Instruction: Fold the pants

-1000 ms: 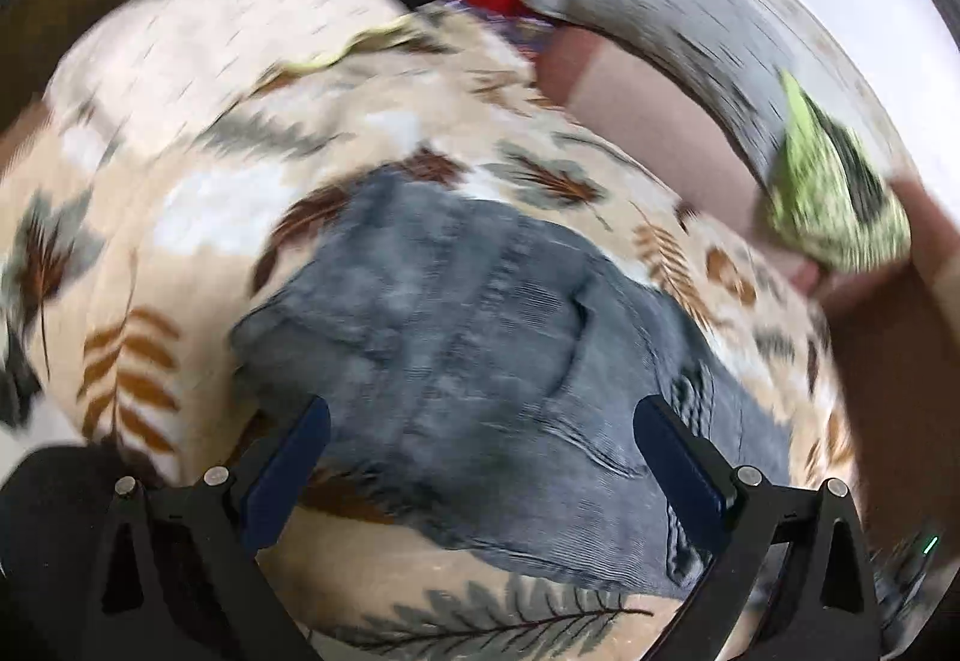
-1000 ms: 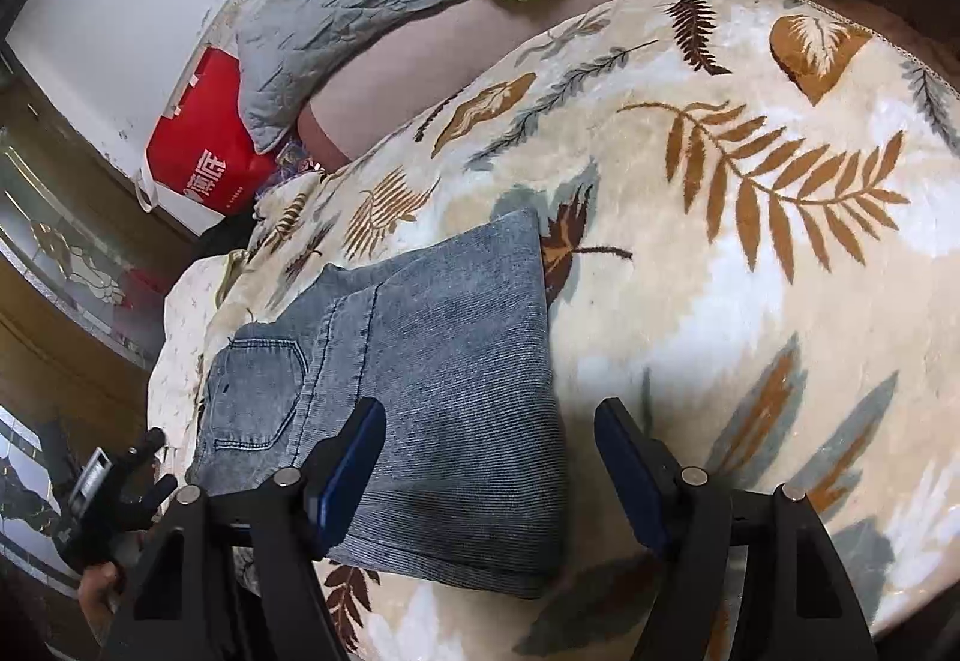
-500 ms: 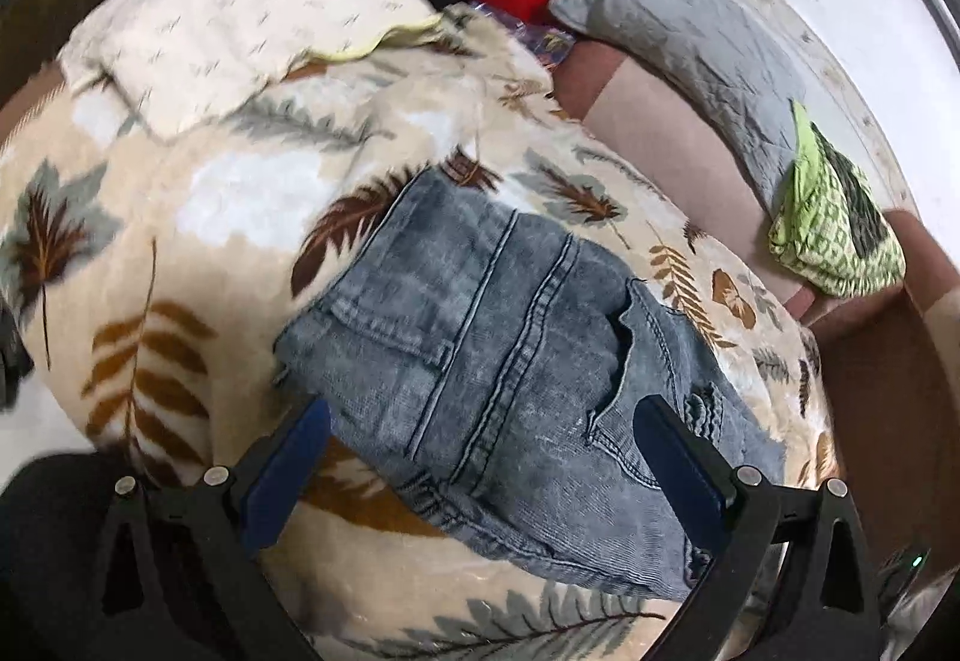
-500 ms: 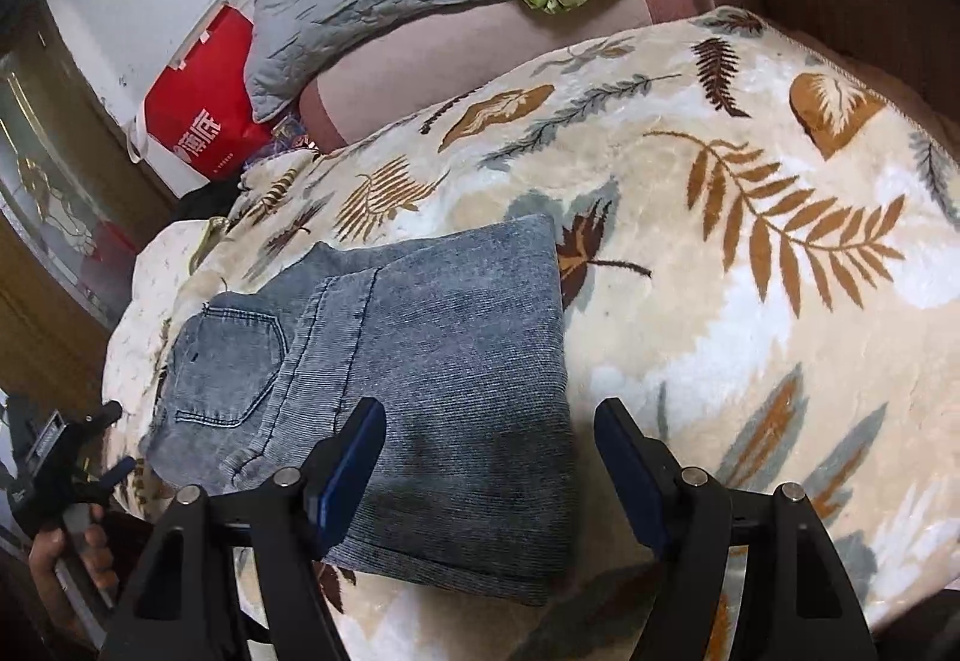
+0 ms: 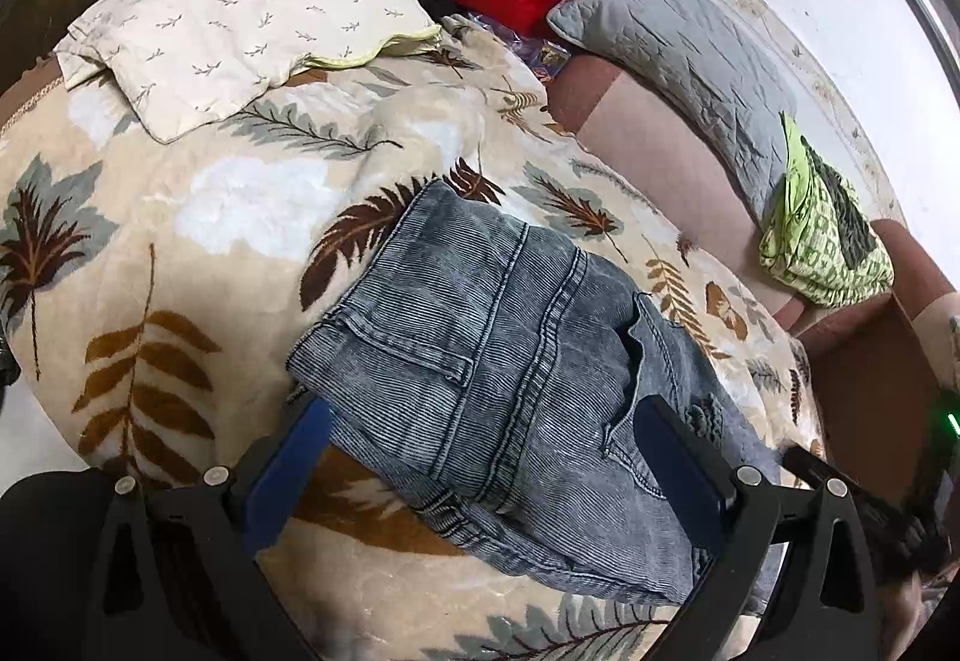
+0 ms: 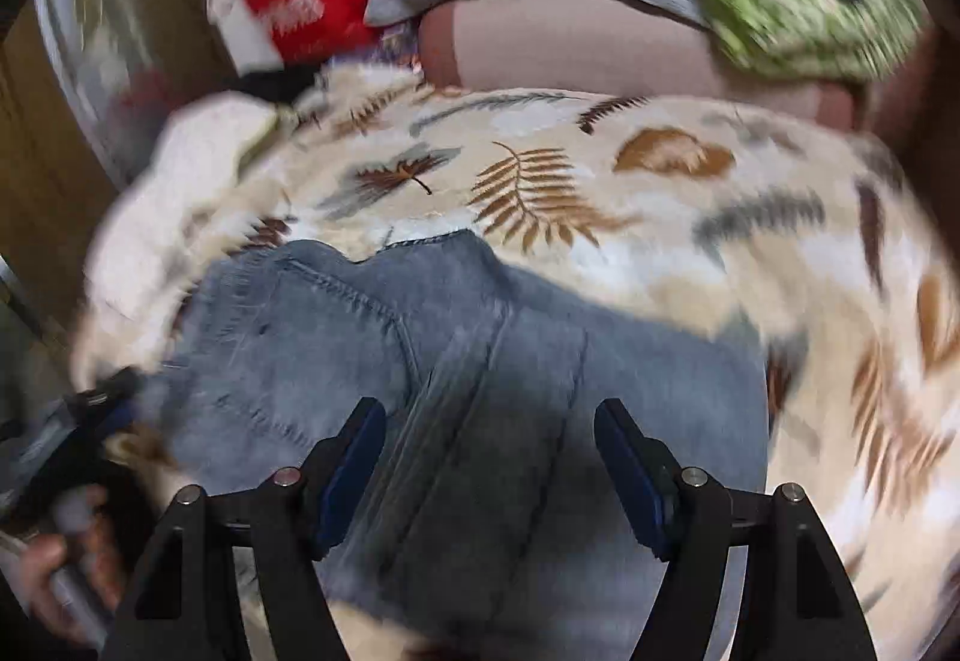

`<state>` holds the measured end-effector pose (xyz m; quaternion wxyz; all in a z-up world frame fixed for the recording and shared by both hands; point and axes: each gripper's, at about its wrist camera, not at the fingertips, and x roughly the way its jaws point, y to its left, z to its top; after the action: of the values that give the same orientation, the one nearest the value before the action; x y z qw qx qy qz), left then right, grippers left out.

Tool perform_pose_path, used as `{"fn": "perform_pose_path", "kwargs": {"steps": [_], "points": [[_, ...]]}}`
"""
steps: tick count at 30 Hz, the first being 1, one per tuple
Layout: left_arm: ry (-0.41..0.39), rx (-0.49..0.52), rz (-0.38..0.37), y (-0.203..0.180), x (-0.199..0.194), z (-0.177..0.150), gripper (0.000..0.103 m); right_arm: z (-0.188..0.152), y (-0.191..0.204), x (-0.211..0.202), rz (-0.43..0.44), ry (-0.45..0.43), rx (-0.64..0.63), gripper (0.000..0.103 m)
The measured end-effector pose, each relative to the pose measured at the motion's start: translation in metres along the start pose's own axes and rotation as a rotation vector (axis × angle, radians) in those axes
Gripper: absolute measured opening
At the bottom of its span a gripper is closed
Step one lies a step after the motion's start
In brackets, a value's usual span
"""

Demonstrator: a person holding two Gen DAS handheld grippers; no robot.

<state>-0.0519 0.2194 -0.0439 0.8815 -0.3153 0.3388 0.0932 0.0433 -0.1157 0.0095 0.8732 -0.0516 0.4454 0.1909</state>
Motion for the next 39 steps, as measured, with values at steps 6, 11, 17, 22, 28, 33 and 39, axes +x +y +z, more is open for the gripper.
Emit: {"fn": "perform_pose_path", "kwargs": {"steps": [6, 11, 17, 22, 28, 33, 39], "points": [[-0.007, 0.013, -0.012, 0.002, -0.002, 0.002, 0.101, 0.060, 0.036, 0.065, -0.180, 0.112, -0.169, 0.075], [0.004, 0.033, -0.015, 0.003, 0.002, 0.002, 0.101, 0.064, 0.061, 0.136, -0.249, 0.285, -0.286, 0.077], [0.005, 0.001, -0.012, 0.011, 0.002, 0.004, 0.101, 0.059, 0.049, 0.097, -0.201, 0.185, -0.205, 0.078], [-0.008, -0.061, -0.024, 0.018, -0.001, 0.006, 0.101, 0.033, 0.044, 0.036, -0.092, 0.111, -0.154, 0.079], [-0.004, -0.173, -0.092, 0.031, -0.012, 0.012, 0.101, 0.000, 0.051, 0.019, 0.308, 0.182, 0.023, 0.079], [0.028, -0.259, -0.116, 0.040, -0.016, 0.014, 0.101, -0.005, 0.038, 0.027, 0.645, 0.203, 0.304, 0.079], [0.109, -0.304, -0.125, 0.042, 0.003, 0.018, 0.101, -0.019, 0.043, 0.085, 0.750, 0.346, 0.465, 0.079]]}}
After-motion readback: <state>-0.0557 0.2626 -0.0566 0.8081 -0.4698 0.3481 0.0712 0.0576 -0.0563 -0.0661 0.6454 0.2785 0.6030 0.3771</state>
